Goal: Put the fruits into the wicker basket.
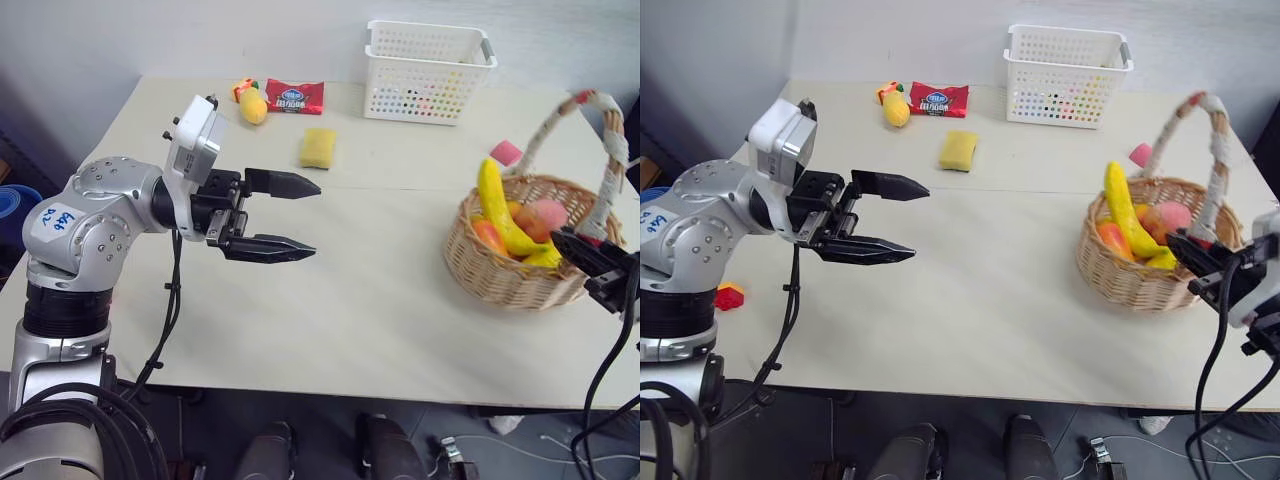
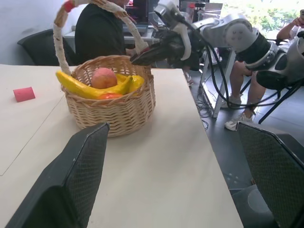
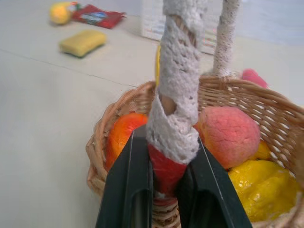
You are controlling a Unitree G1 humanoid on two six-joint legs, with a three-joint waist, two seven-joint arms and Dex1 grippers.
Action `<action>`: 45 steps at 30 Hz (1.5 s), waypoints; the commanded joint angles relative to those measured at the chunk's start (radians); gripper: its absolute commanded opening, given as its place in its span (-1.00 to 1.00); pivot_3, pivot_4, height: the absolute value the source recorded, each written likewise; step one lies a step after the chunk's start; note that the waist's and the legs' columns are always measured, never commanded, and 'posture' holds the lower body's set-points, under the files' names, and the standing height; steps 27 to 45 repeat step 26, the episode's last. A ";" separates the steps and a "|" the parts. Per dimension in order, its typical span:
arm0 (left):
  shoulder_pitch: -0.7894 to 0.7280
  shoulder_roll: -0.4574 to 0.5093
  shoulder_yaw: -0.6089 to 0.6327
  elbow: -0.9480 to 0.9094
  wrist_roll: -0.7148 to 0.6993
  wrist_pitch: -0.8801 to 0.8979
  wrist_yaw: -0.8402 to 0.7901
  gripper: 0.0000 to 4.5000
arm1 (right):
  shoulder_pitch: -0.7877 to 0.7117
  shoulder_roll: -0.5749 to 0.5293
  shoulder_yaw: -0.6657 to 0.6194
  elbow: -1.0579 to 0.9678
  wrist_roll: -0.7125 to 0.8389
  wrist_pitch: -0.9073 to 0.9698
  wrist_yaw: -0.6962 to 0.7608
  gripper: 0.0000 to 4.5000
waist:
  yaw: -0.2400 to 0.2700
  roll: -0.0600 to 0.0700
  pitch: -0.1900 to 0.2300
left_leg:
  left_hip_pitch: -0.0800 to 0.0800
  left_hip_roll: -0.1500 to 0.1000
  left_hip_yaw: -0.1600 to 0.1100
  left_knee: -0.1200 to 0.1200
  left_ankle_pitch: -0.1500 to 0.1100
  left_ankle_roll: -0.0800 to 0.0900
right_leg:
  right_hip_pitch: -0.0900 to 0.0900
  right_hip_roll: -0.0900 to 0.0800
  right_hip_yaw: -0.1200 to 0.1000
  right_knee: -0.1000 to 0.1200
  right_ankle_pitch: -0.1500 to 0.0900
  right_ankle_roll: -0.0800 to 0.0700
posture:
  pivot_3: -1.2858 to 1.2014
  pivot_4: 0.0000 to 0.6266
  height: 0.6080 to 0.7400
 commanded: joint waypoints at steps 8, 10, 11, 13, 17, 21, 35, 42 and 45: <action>-0.029 -0.021 0.004 0.036 0.035 -0.033 -0.041 1.00 | 0.136 0.081 -0.125 -0.017 0.073 -0.069 -0.011 -0.43 | 0.007 0.000 0.000 | 0.000 0.000 0.000 0.000 0.000 0.000 | 0.000 0.000 0.000 0.000 0.000 0.000 | 0.03 -0.52 1.00; -0.025 -0.020 0.005 0.044 0.039 -0.035 -0.051 1.00 | 0.200 0.073 -0.171 -0.054 0.145 -0.047 0.021 -0.12 | 0.009 0.000 0.000 | 0.000 0.000 0.000 0.000 0.000 0.000 | 0.000 0.000 0.000 0.000 0.000 0.000 | 0.03 -0.52 1.00; -0.023 -0.019 0.005 0.048 0.040 -0.035 -0.057 1.00 | 0.248 0.062 -0.205 -0.075 0.181 -0.035 0.045 0.03 | 0.010 0.000 0.000 | 0.000 0.000 0.000 0.000 0.000 0.000 | 0.000 0.000 0.000 0.000 0.000 0.000 | 0.03 -0.52 1.00; -0.020 -0.019 0.007 0.057 0.043 -0.036 -0.063 1.00 | 0.363 0.036 -0.304 -0.099 0.247 -0.010 0.113 0.38 | 0.012 0.000 0.000 | 0.000 0.000 -0.001 0.000 0.000 0.000 | 0.000 0.000 0.000 -0.001 0.000 0.000 | 0.03 -0.52 1.00; -0.001 -0.007 0.017 0.071 0.051 -0.040 -0.077 1.00 | 0.617 -0.019 -0.561 -0.035 0.331 0.020 0.315 0.94 | 0.014 0.000 0.000 | 0.001 0.000 -0.001 -0.001 -0.001 0.002 | 0.003 0.000 0.000 -0.002 0.000 0.000 | 0.03 -0.52 1.00; 0.022 0.005 0.028 0.079 0.056 -0.045 -0.090 1.00 | 0.784 -0.080 -0.730 0.085 0.371 0.025 0.484 0.99 | 0.007 -0.001 0.000 | 0.015 0.001 -0.001 -0.004 -0.006 0.010 | 0.017 0.001 0.001 -0.011 0.000 0.000 | 0.03 -0.52 1.00; 0.059 -0.006 0.025 0.045 0.054 -0.039 -0.074 1.00 | 0.706 -0.166 -0.691 0.157 0.380 0.006 0.456 0.99 | -0.011 -0.003 0.000 | 0.024 0.006 -0.003 -0.004 -0.010 0.007 | 0.028 -0.004 0.008 -0.018 0.000 -0.001 | 0.03 -0.52 1.00; 0.059 -0.006 0.025 0.045 0.054 -0.039 -0.074 1.00 | 0.706 -0.166 -0.691 0.157 0.380 0.006 0.456 0.99 | -0.011 -0.003 0.000 | 0.024 0.006 -0.003 -0.004 -0.010 0.007 | 0.028 -0.004 0.008 -0.018 0.000 -0.001 | 0.03 -0.52 1.00; 0.059 -0.006 0.025 0.045 0.054 -0.039 -0.074 1.00 | 0.706 -0.166 -0.691 0.157 0.380 0.006 0.456 0.99 | -0.011 -0.003 0.000 | 0.024 0.006 -0.003 -0.004 -0.010 0.007 | 0.028 -0.004 0.008 -0.018 0.000 -0.001 | 0.03 -0.52 1.00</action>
